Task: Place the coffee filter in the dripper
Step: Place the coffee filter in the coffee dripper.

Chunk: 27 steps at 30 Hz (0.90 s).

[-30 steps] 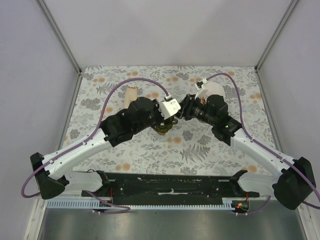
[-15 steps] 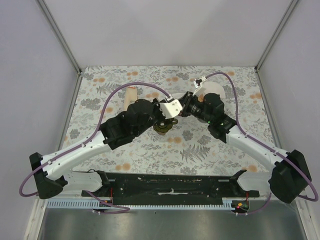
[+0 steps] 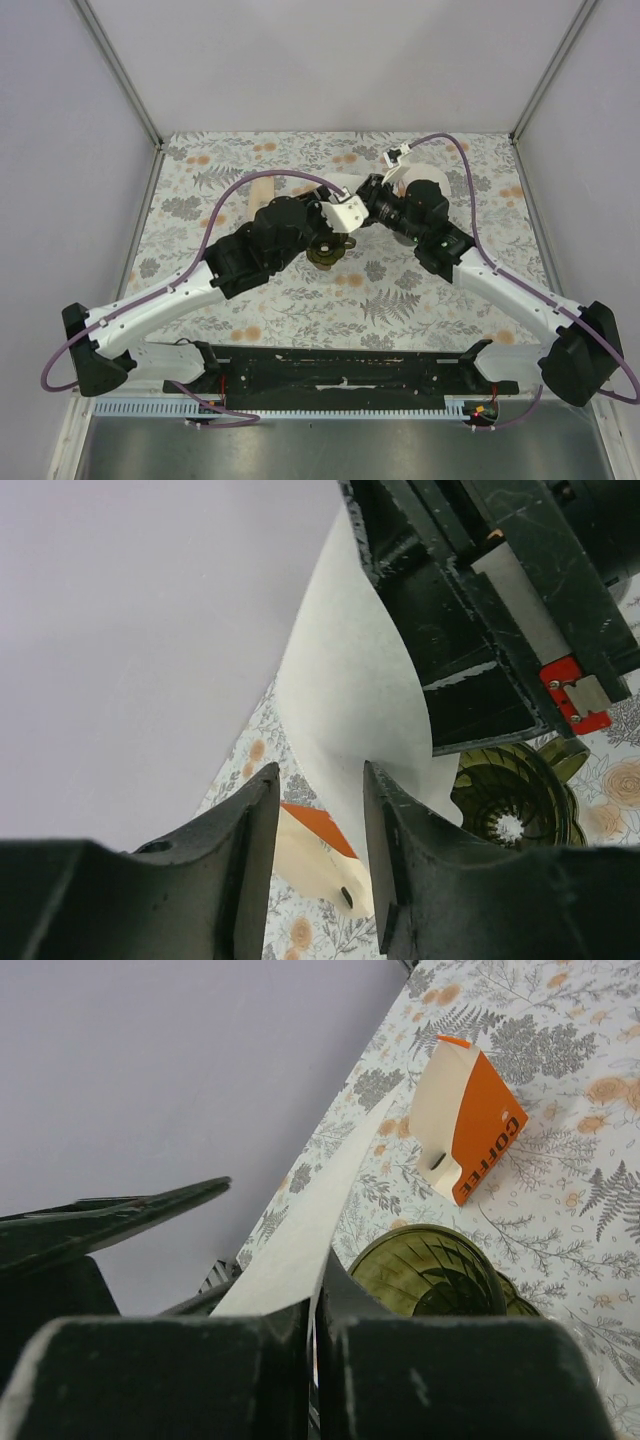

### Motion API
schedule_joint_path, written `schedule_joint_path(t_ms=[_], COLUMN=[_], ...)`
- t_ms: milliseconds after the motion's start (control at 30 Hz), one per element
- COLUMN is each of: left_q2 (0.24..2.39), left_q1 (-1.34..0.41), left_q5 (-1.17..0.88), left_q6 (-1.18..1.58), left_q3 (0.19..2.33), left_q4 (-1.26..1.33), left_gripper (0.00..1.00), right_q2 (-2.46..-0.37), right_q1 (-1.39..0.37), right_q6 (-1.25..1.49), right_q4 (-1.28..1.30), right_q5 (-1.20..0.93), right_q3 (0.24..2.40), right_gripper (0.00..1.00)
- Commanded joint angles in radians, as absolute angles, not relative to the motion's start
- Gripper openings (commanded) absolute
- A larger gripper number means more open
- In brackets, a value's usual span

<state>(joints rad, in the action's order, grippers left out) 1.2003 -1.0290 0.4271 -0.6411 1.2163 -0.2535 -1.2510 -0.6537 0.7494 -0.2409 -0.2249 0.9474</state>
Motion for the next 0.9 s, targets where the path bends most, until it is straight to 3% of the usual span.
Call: schedule_joint_path(t_ms=[0,167,300,500,600,667,733,867], left_q2=[1.221,1.174,1.08,1.169,1.184,1.183,1.177,1.187], left_q1=[-1.032,-1.031,-1.035,-1.037,-1.039,-1.043,-1.048,-1.048], left_q5=[0.448,0.297,0.123,0.296,0.288,0.282,0.284,0.297], left_q6=[-0.652,-0.56,-0.627,-0.672,-0.683,-0.677,-0.681,-0.706], left_q3=[1.288,1.324,1.244,1.259,1.261,1.255,1.246,1.243], left_q4=[-0.258,-0.339,-0.319,-0.287,-0.282,-0.284,-0.281,-0.264], left_gripper=[0.46,0.56,0.7,0.7,0.71,0.73,0.82,0.84], right_q2=[-1.241,-1.259,-1.275,-1.258,-1.249,-1.246,-1.246,-1.249], right_q1=[-0.666,-0.664,-0.664,-0.666,-0.666,-0.666,-0.666,-0.666], right_q6=[0.684,0.676,0.692,0.692,0.69,0.69,0.69,0.696], right_q4=[-0.206,-0.176,-0.189,-0.187,-0.186,-0.186,-0.189,-0.199], right_q5=[-0.18,-0.152,-0.186,-0.189,-0.184,-0.181,-0.179,-0.192], right_q3=[1.017,1.037,1.055,1.058,1.054,1.052,1.051,1.052], right_gripper=[0.0,0.0,0.0,0.0,0.0,0.0,0.0,0.0])
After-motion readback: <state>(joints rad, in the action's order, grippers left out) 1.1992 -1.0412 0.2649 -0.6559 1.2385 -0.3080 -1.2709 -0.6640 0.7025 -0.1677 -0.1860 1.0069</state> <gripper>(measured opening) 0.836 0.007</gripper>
